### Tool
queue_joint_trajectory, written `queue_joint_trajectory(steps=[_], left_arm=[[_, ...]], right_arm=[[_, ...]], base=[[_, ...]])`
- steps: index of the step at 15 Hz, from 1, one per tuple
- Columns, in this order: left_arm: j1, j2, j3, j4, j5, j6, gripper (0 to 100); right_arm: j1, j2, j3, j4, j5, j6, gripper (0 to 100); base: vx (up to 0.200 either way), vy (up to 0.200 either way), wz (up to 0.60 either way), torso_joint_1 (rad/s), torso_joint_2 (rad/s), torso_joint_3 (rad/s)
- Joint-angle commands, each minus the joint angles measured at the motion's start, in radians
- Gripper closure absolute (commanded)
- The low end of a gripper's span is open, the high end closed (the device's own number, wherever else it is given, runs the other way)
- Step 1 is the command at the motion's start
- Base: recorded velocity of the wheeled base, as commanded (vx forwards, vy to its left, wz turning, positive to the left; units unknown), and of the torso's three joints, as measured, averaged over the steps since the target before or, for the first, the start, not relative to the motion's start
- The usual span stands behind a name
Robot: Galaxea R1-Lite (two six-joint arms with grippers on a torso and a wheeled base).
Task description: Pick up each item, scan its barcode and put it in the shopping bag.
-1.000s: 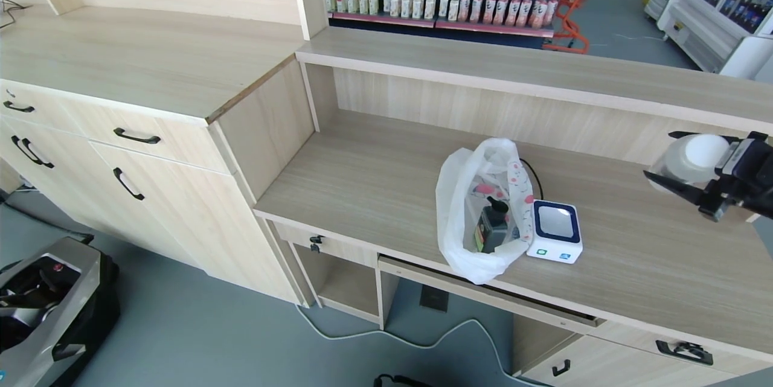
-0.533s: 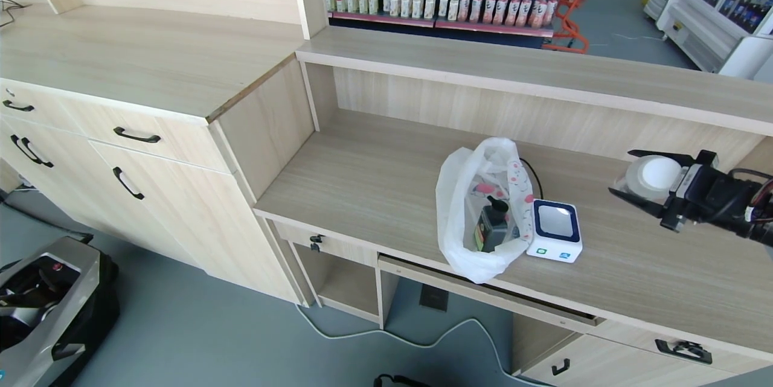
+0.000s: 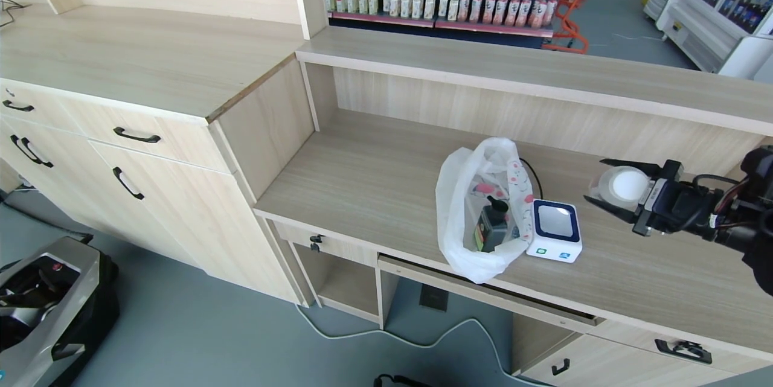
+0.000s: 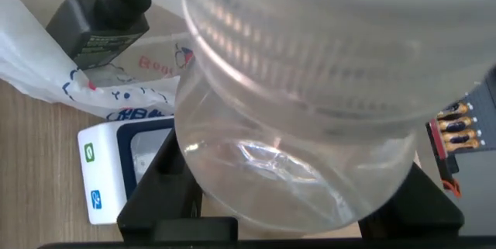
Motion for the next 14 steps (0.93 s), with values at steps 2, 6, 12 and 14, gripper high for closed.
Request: queue_joint_trajectory(steps=[2,6,12,14], left_arm=[[0.0,0.0,0.001,0.0,0.0,0.0,0],[0.0,0.0,0.0,0.0,0.0,0.0,0],[0.0,0.0,0.0,0.0,0.0,0.0,0],[0.0,0.0,0.0,0.0,0.0,0.0,0]], right_arm=[[0.017,0.097,-0.01,-0.046,0.001,-0.006,100],[0.025,0.169,-0.025,-0.14,0.001,-0.005,100],[0.035,0.215,-0.045,-0.161,-0.002,-0.026,100],[0.041,0.239,-0.056,-0.161,0.0,-0.042,100]], base=[[0.0,0.0,0.0,0.0,0.0,0.0],[0.0,0.0,0.0,0.0,0.0,0.0],[0.0,0.0,0.0,0.0,0.0,0.0],[0.0,0.0,0.0,0.0,0.0,0.0]])
